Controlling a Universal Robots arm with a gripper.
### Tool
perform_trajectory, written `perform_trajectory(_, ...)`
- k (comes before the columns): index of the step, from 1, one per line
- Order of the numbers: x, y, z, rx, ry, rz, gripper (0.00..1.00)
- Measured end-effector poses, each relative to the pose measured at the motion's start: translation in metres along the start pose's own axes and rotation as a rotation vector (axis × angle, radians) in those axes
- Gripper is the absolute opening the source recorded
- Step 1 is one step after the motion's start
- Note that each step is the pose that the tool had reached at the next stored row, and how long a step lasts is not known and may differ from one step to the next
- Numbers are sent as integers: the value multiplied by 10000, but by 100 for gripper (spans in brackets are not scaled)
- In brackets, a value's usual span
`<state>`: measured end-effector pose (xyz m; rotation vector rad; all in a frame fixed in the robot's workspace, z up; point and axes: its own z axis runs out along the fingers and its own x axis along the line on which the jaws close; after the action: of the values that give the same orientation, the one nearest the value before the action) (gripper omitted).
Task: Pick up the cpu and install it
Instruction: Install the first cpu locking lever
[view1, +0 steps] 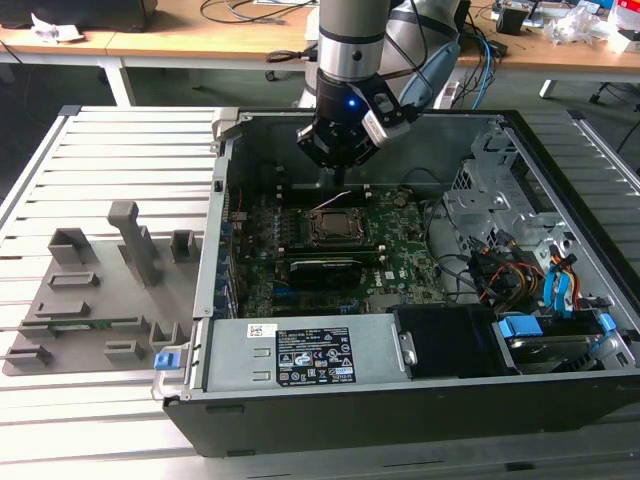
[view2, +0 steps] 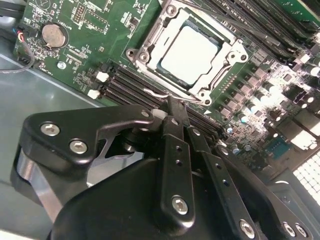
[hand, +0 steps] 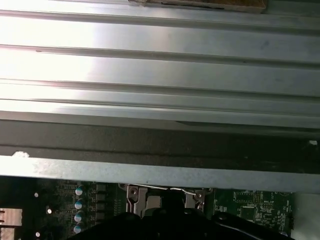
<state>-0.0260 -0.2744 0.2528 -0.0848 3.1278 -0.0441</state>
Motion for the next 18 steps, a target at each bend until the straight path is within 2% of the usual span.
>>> perform_trajectory(10,11,3,86,1,-2,-77,11)
perform_trajectory(12,48,6,102,2,-5,-155,11)
perform_trajectory(14,85,9,145,1,-7,-243,11)
perform_trajectory(16,108,14,200,1,-8,-289,11)
perform_trajectory(18,118,25,216,0,-10,-354,11)
